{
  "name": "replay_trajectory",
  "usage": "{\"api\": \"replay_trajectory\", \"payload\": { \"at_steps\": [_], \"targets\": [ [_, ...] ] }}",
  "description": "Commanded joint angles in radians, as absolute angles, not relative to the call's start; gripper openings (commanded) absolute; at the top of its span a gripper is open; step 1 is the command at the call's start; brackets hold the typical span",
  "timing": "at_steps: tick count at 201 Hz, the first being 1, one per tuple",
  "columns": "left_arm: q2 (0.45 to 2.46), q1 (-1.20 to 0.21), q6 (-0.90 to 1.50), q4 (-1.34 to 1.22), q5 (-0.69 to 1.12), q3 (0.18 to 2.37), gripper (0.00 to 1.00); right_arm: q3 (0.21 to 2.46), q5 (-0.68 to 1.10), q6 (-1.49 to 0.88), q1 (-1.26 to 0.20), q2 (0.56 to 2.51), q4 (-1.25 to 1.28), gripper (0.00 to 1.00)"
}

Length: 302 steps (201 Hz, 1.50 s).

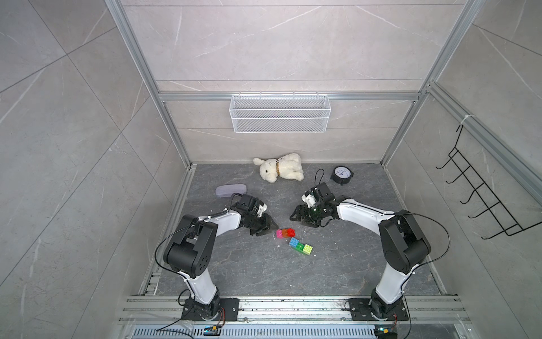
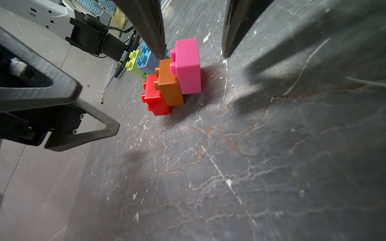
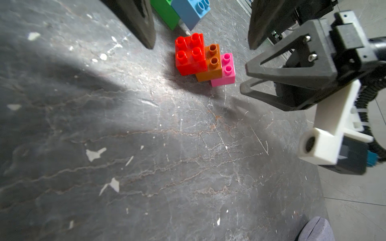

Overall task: Assemble the letter y with lego
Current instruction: Adjust the lego brick at the center of the board.

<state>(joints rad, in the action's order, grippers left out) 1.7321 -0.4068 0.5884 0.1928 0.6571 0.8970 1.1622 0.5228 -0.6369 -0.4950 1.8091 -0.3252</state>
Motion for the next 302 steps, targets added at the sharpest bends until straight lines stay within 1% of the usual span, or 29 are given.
{"api": "replay_trajectory", "payload": {
  "at_steps": [1, 27, 45, 98, 125, 171, 223, 256, 302],
  "targets": [
    [1.735, -0.416, 0.628, 0.176, 0.661, 0.877, 0.47, 1.124, 0.538, -0.655, -0.49, 1.825, -0.271, 0.73],
    [1.728, -0.423, 0.619, 0.175, 0.668, 0.862, 0.47, 1.101, 0.543, -0.665, -0.489, 1.837, -0.24, 0.73],
    [1.716, -0.429, 0.615, 0.172, 0.66, 0.855, 0.51, 1.09, 0.55, -0.667, -0.488, 1.849, -0.229, 0.73],
    [1.734, -0.433, 0.626, 0.151, 0.665, 0.861, 0.57, 1.05, 0.564, -0.679, -0.489, 1.868, -0.19, 0.73],
    [1.737, -0.434, 0.634, 0.134, 0.673, 0.853, 0.58, 1.036, 0.572, -0.681, -0.489, 1.884, -0.177, 0.73],
    [1.752, -0.437, 0.602, 0.177, 0.635, 0.862, 0.53, 1.012, 0.589, -0.696, -0.489, 1.884, -0.146, 0.73],
    [1.756, -0.447, 0.577, 0.206, 0.618, 0.876, 0.55, 1.014, 0.607, -0.699, -0.489, 1.888, -0.14, 0.73],
    [1.744, -0.447, 0.549, 0.227, 0.591, 0.866, 0.47, 1.008, 0.613, -0.699, -0.487, 1.88, -0.141, 0.74],
    [1.732, -0.448, 0.523, 0.244, 0.567, 0.859, 0.46, 1.032, 0.675, -0.692, -0.47, 1.886, -0.124, 0.74]
  ]
}}
